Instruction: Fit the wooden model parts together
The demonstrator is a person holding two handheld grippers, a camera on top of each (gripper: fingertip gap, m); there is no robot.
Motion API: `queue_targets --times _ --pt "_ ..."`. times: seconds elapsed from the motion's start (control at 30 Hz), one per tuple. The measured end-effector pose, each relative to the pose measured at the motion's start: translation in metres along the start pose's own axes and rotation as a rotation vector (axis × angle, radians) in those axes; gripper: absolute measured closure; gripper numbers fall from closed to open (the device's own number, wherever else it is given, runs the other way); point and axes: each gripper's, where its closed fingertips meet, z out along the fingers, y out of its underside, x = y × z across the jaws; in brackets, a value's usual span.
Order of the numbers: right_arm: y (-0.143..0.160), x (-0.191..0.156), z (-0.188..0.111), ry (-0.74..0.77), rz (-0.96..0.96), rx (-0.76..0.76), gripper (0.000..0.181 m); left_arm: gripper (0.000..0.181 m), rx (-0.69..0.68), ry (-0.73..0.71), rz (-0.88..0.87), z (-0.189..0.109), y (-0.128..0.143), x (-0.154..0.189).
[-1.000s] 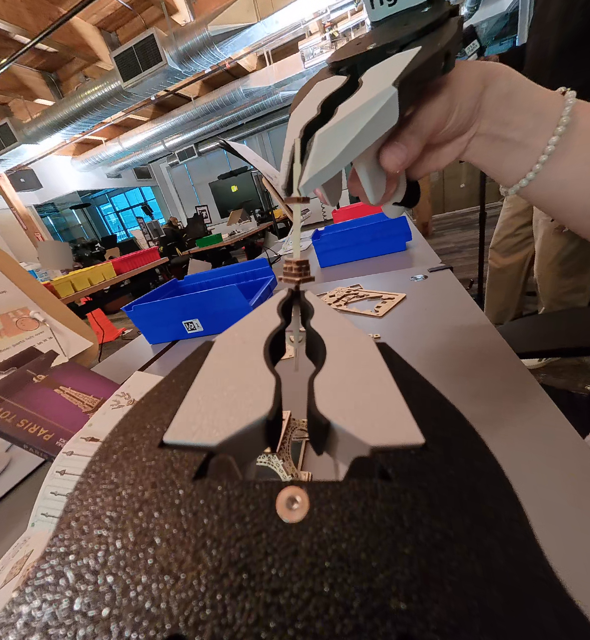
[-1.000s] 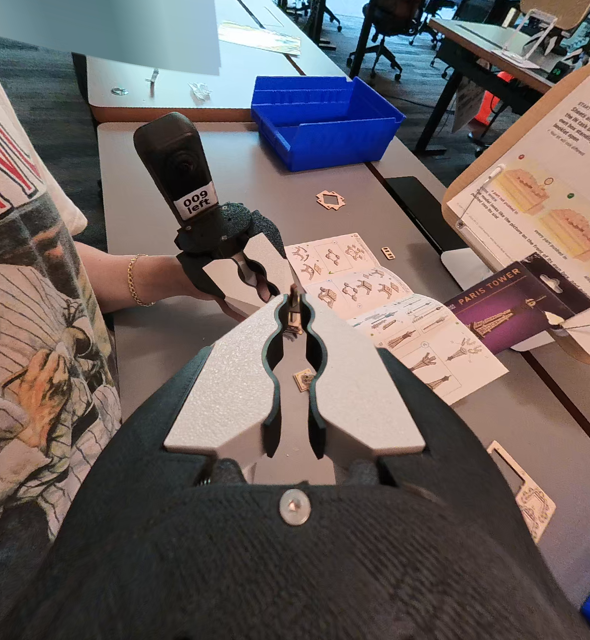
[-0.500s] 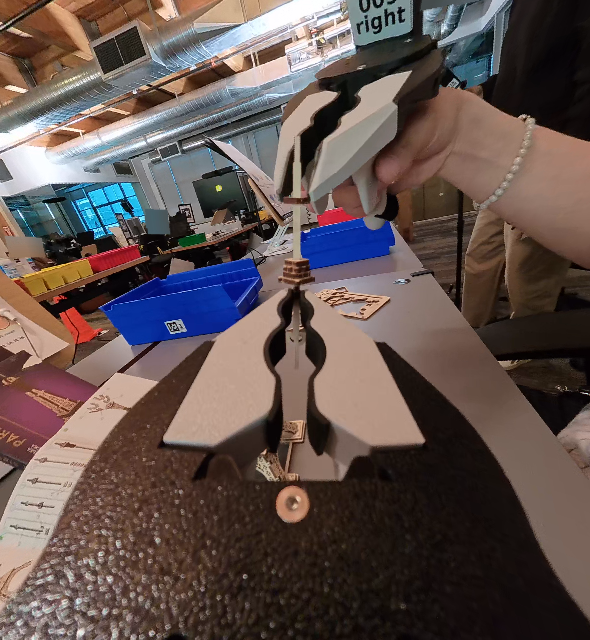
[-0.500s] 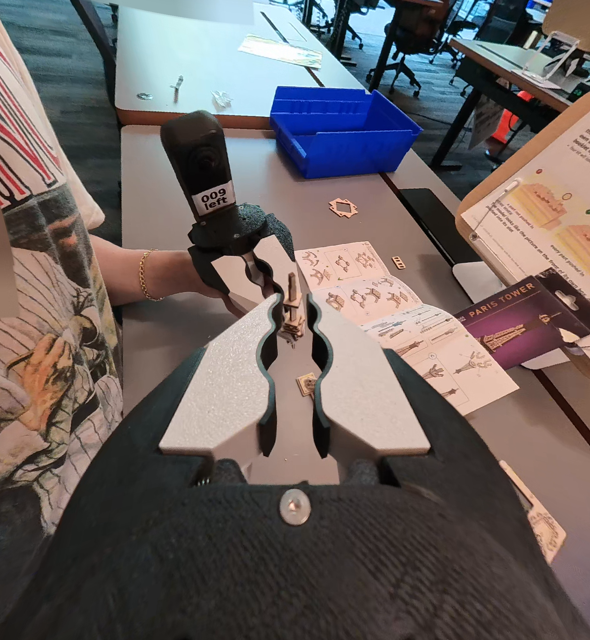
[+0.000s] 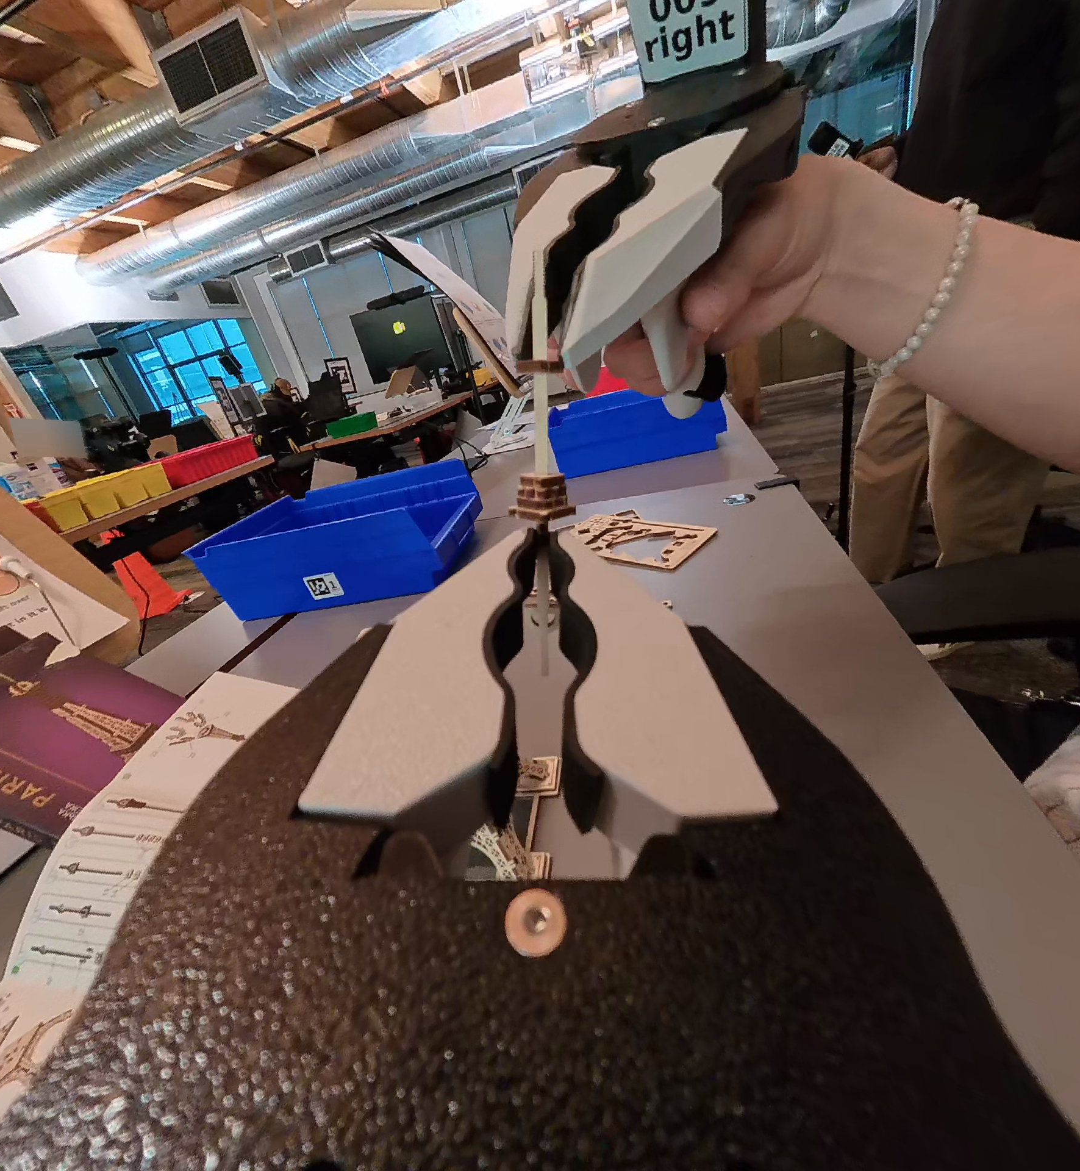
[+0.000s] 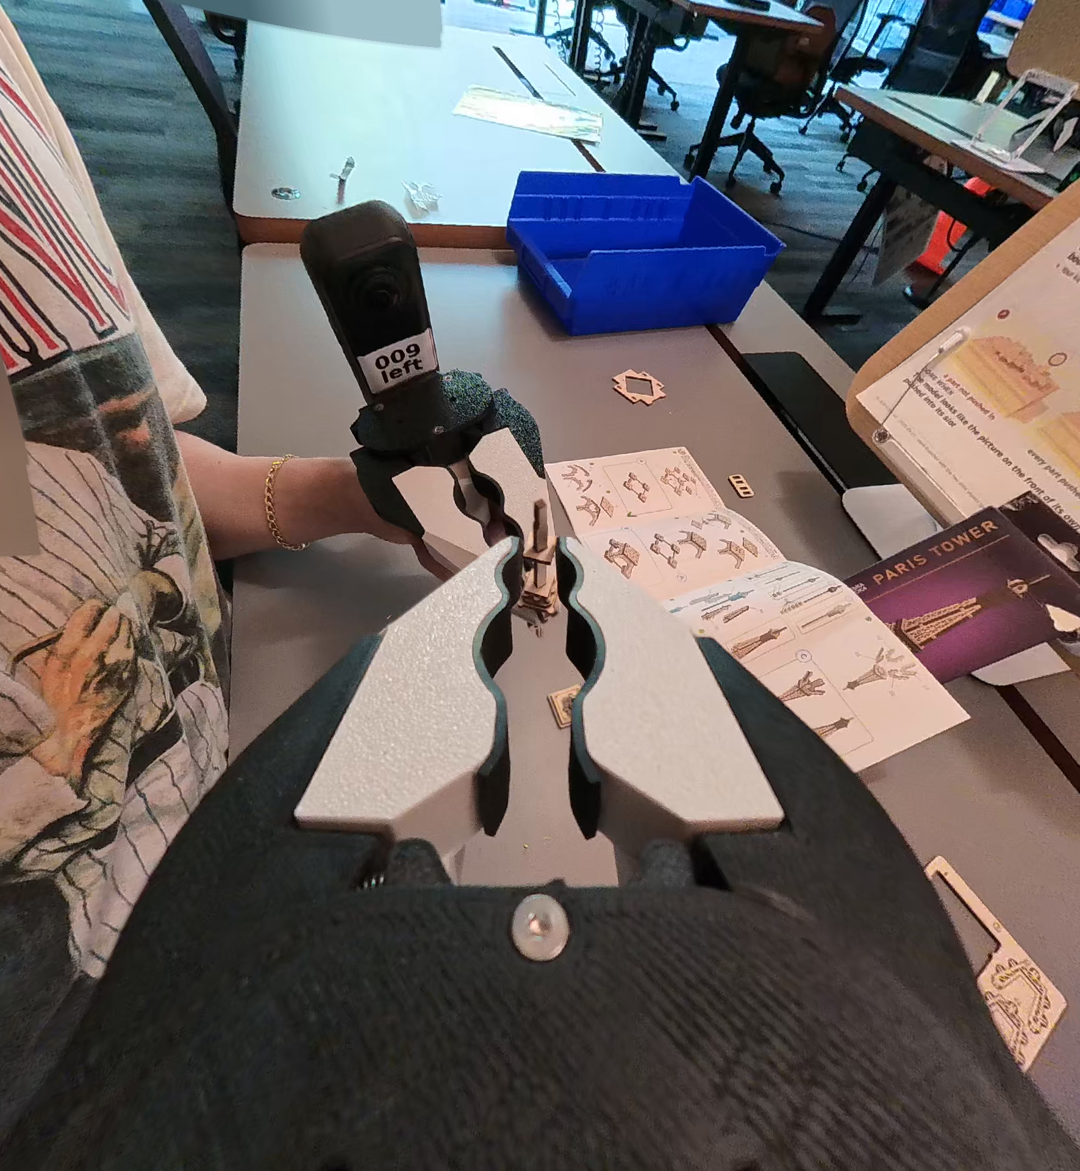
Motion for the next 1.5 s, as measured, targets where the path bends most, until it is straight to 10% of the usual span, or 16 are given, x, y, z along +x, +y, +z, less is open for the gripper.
queue_targets --times 1.5 --pt "0.029 -0.004 0.017 -0.013 -0.058 0.058 0.165 0.181 0.026 0.075 -0.155 -0.001 -0.002 0.006"
